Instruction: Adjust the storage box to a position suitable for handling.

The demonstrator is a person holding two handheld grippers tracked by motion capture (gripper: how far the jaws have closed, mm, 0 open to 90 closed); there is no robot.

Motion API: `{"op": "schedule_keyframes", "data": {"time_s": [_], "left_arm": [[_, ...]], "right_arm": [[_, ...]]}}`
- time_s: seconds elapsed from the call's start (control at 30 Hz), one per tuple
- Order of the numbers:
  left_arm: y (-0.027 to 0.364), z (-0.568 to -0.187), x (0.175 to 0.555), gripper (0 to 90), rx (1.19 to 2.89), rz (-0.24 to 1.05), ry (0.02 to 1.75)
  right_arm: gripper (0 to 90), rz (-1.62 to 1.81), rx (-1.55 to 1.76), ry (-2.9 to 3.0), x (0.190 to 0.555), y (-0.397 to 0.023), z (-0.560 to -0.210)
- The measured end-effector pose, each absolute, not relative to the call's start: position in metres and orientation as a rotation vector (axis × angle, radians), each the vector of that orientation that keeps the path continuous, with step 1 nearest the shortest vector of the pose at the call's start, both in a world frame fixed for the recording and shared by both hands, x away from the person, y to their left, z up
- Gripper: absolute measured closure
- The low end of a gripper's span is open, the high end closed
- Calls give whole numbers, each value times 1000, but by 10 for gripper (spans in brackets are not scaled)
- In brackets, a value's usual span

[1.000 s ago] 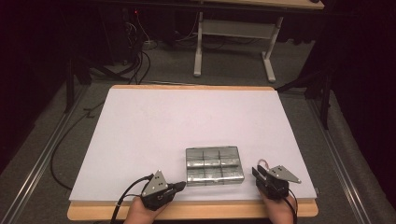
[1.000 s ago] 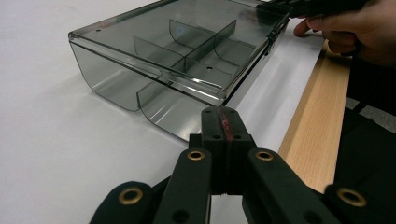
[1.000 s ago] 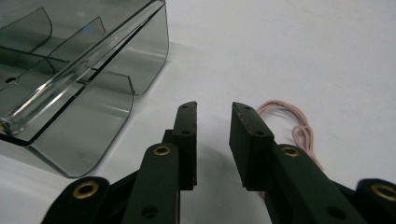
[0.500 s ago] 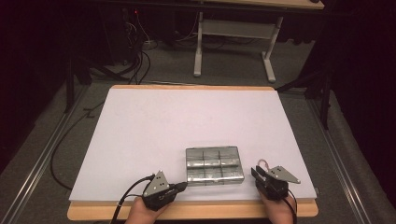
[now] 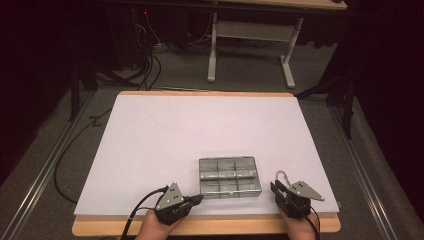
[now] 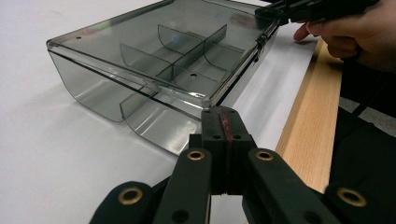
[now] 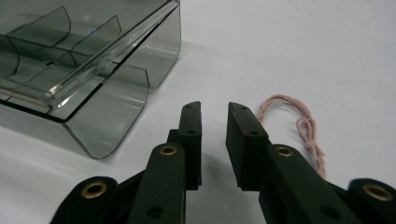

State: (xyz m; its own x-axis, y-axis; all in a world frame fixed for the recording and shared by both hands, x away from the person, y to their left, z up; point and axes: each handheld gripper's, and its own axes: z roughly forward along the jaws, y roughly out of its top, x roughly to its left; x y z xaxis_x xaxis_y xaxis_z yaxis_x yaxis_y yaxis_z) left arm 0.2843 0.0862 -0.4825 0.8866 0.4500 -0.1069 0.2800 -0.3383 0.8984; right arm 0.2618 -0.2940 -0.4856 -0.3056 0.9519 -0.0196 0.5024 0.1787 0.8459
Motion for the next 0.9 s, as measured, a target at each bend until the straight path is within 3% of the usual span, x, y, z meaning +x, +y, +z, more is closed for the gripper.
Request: {"op": "schedule_keyframes", "data": {"time_s": [0.3, 0.43, 0.9], "left_arm": [[81, -478, 288, 898, 1928, 191, 511], [78, -475, 290, 898, 1915, 190, 499], [74, -472, 294, 890, 1899, 204, 503]], "right_arm": [[822, 1028, 1365, 1891, 249, -295, -484], [900, 1012, 1332, 1906, 245, -293, -483], [896, 1086, 1225, 1927, 237, -271, -467]]}}
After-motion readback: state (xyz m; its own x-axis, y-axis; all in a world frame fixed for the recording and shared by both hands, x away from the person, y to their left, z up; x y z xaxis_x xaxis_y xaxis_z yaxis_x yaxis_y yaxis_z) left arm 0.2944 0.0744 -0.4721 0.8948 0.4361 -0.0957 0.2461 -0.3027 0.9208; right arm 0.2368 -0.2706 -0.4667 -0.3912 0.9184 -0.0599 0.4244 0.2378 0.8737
